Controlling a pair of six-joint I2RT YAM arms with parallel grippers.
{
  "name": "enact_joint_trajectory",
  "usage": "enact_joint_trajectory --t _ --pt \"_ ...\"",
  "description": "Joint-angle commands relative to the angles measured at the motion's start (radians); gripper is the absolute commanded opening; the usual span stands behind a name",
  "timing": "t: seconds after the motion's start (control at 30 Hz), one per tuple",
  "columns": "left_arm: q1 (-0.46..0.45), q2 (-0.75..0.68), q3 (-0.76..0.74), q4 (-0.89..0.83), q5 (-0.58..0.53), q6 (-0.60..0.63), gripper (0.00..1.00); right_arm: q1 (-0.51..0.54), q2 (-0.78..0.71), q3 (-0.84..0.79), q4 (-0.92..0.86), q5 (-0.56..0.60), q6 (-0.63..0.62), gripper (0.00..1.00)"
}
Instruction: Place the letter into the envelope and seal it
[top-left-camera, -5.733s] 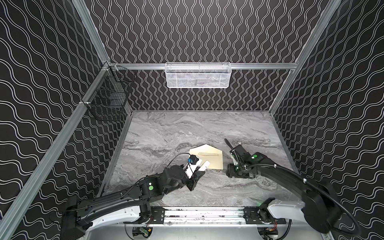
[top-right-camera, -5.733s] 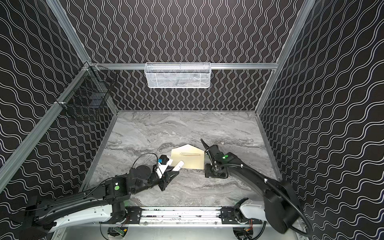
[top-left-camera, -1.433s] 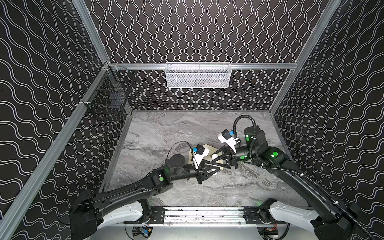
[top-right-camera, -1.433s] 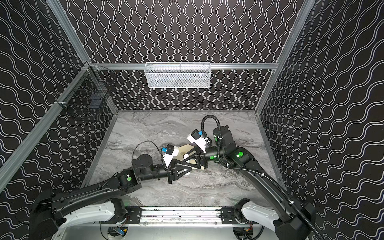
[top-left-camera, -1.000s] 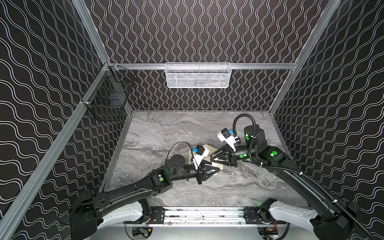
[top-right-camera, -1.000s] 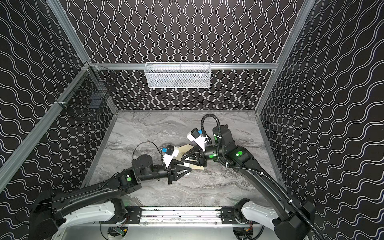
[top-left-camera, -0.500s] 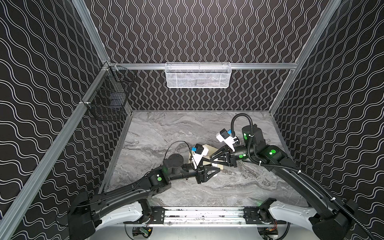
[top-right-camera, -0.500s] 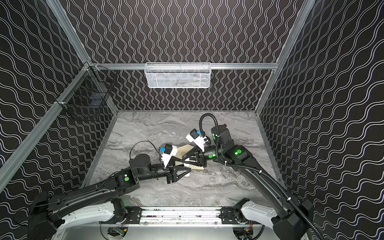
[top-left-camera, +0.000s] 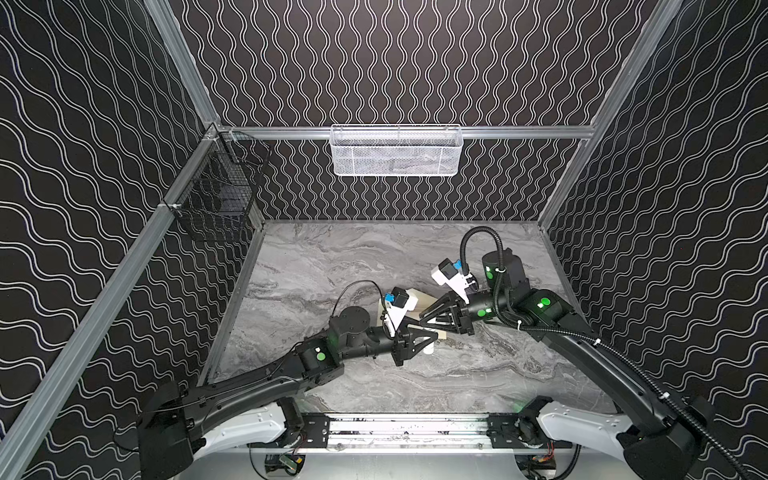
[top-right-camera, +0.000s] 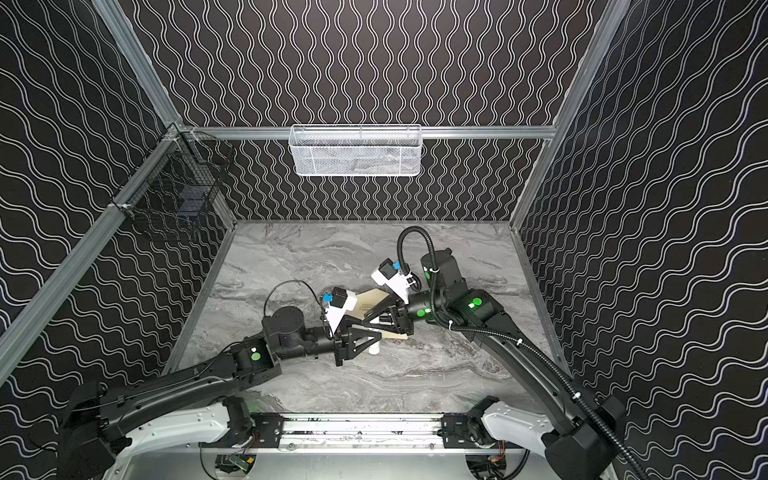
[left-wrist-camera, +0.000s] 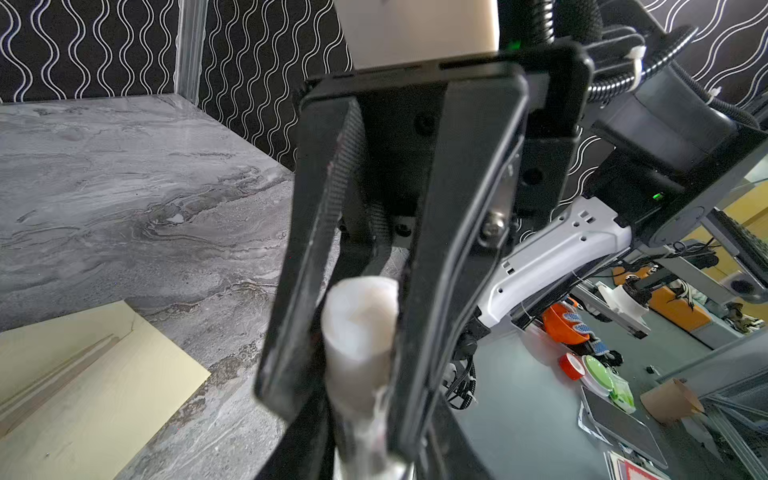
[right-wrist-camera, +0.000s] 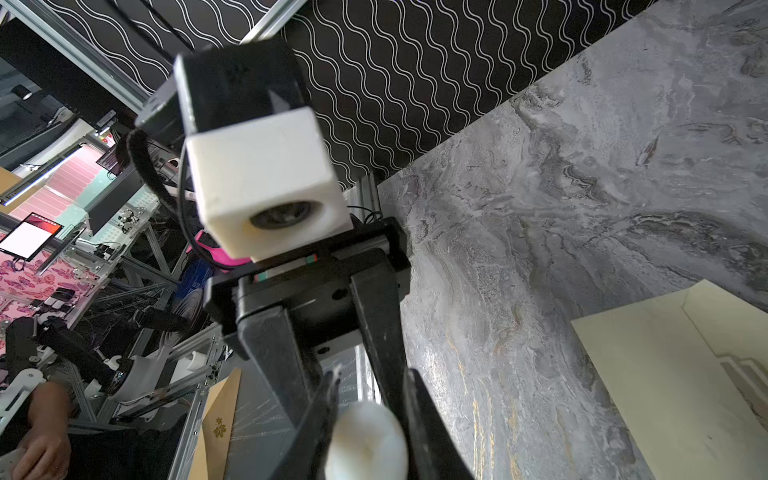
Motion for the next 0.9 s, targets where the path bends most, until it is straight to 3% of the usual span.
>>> enact_joint_trajectory --t 0.0,0.07,0.27,0.33,0.4,0.53,0.7,0.87 --pt "0.000 0.002 0.008 0.042 0.013 0.003 0.23 0.004 0.004 0.006 0.012 -0.005 -0.003 0.07" --pt "0.000 0.001 0.009 0.031 -0.001 -0.005 0.18 0.004 0.009 0.011 0.010 -0.005 -0.003 0.11" --pt "0.032 -0.009 -0.019 0.055 -0.052 -0.100 0.04 0.000 -0.026 0.052 0.004 0.131 -0.008 0.63" --pt "0.057 -0.002 -0.031 0.096 -0.051 -0.150 0.00 -0.001 -0.067 0.038 0.048 0.235 0.007 0.73" --pt "0.080 0.011 -0.033 0.132 -0.063 -0.195 0.00 -0.002 -0.126 -0.012 0.120 0.293 -0.007 0.75" --pt "0.118 0.025 -0.062 0.236 -0.119 -0.301 0.00 0.004 -0.309 -0.284 0.457 0.444 -0.006 0.66" --pt "0.134 0.055 -0.073 0.348 -0.168 -0.396 0.00 0.077 -0.520 -0.583 0.806 0.600 -0.199 0.69" --pt "0.144 0.111 -0.097 0.497 -0.189 -0.494 0.00 0.229 -0.543 -0.798 1.127 0.799 -0.378 0.68"
